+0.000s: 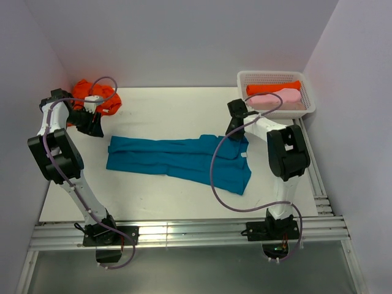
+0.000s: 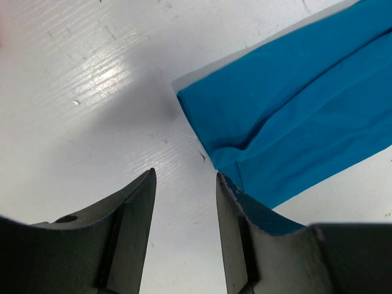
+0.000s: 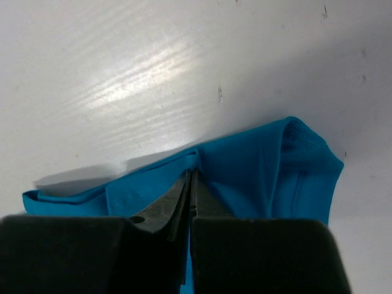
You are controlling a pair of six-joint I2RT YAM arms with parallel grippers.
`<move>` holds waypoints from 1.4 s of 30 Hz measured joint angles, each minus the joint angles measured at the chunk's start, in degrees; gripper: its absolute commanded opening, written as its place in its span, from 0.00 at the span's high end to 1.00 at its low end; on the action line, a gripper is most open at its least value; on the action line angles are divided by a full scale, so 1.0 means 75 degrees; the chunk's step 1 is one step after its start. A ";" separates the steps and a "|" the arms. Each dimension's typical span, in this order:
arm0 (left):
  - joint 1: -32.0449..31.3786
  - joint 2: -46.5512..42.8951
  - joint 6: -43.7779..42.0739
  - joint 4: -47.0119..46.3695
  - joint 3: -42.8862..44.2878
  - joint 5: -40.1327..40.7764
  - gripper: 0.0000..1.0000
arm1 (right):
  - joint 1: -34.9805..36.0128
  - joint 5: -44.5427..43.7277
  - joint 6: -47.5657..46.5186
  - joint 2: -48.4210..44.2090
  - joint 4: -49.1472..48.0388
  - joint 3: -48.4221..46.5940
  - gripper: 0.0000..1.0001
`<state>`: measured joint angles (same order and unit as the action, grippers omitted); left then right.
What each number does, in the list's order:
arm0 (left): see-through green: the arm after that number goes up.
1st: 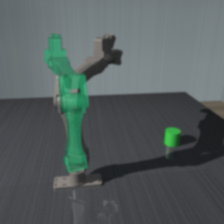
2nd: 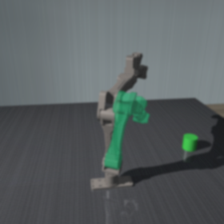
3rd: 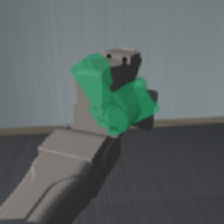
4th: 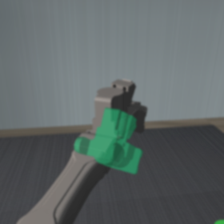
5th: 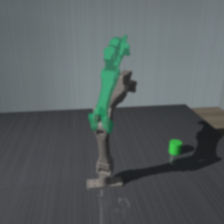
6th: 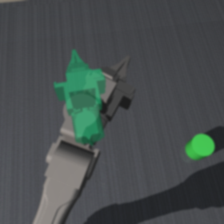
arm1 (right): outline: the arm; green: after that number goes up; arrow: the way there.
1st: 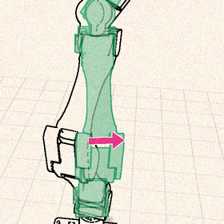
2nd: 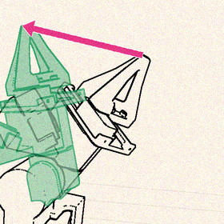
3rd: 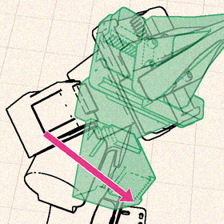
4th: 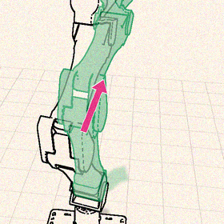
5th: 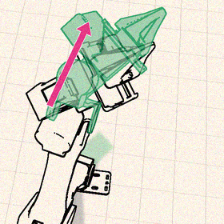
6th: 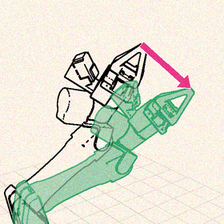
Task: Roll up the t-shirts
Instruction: Fold the tshirt
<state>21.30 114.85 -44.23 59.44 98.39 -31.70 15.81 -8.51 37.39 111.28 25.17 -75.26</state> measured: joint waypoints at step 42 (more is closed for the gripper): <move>-0.0035 0.0315 -0.0204 0.0341 0.0044 -0.0192 0.51 | 0.2276 -0.0618 0.2028 -0.4529 -0.0041 0.4791 0.58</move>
<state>21.04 117.21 -45.76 62.00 98.72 -33.15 32.88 -13.15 52.60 77.32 24.86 -39.33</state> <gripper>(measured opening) 0.492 0.377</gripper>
